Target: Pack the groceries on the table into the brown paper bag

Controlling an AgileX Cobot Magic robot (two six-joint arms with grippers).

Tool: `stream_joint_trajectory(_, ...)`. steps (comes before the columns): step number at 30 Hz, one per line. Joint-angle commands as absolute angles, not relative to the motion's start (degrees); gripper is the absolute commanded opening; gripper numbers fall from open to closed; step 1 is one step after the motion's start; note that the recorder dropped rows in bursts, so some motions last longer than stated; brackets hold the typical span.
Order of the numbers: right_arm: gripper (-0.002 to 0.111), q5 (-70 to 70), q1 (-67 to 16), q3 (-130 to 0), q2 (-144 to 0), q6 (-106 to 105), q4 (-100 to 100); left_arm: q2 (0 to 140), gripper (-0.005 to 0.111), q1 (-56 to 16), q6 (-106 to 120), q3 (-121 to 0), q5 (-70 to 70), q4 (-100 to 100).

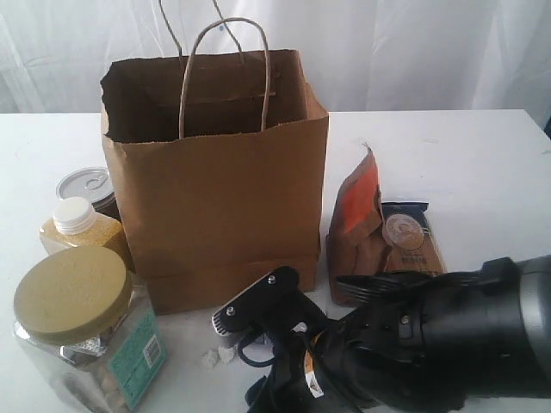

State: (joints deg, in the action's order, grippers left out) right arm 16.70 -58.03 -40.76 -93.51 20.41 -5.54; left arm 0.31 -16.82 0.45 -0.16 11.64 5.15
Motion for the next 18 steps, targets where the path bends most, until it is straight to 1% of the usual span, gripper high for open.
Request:
stream_joint_trajectory(1, 0.048, 15.61, -55.88, -40.58, -95.37, 21.22, -6.42, 0.00, 0.000, -16.57, 0.00, 0.00, 11.58, 5.49)
stream_joint_trajectory(5, 0.048, 14.61, -53.87, -40.58, -95.52, 21.22, -6.66, 0.00, 0.000, -16.57, 0.00, 0.00, 11.58, 5.49)
stream_joint_trajectory(18, 0.047, 14.96, -53.80, -40.58, -95.52, 21.22, -6.66, 0.00, 0.000, -16.57, 0.00, 0.00, 11.58, 5.49)
